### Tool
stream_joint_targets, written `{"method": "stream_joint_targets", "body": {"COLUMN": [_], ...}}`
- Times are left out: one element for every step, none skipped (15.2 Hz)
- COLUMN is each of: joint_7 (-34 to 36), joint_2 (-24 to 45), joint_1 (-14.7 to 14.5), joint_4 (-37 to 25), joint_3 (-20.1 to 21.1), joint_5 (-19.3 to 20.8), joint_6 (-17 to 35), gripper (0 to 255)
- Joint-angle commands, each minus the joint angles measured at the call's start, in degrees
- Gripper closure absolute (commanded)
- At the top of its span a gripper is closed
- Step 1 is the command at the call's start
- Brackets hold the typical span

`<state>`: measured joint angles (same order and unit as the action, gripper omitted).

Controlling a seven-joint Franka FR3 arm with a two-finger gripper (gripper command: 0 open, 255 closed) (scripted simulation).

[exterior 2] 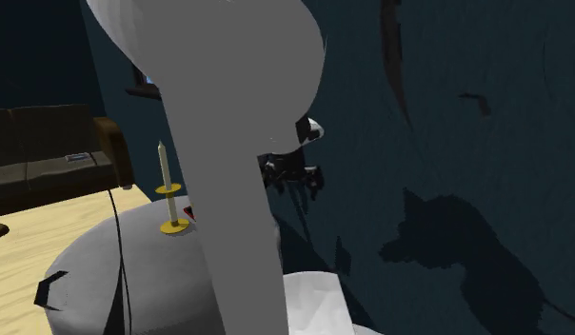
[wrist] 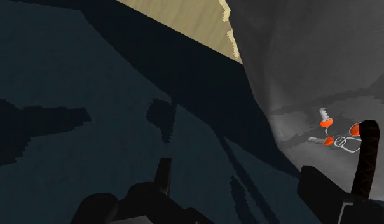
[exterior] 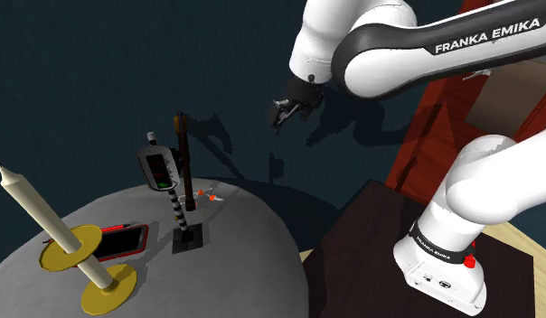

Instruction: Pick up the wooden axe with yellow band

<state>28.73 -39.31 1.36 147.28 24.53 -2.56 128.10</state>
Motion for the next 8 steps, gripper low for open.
{"method": "stream_joint_targets", "body": {"joint_7": [5.0,7.5,10.1,12.8,15.7,18.6,21.7,25.0], "joint_2": [3.6,5.2,6.9,8.5,10.3,12.0,13.9,15.7], "joint_1": [1.7,2.7,3.9,5.2,6.8,8.6,10.7,13.0], "joint_4": [-1.4,-2.0,-2.7,-3.5,-4.4,-5.5,-6.7,-8.0], "joint_3": [3.9,5.8,7.9,10.1,12.4,14.9,17.5,20.4], "joint_5": [0.6,1.1,1.8,2.8,4.0,5.4,7.1,9.2], "joint_6": [4.1,5.9,7.7,9.4,11.0,12.4,13.7,14.9], "gripper": [0,0,0,0,0,0,0,0]}}
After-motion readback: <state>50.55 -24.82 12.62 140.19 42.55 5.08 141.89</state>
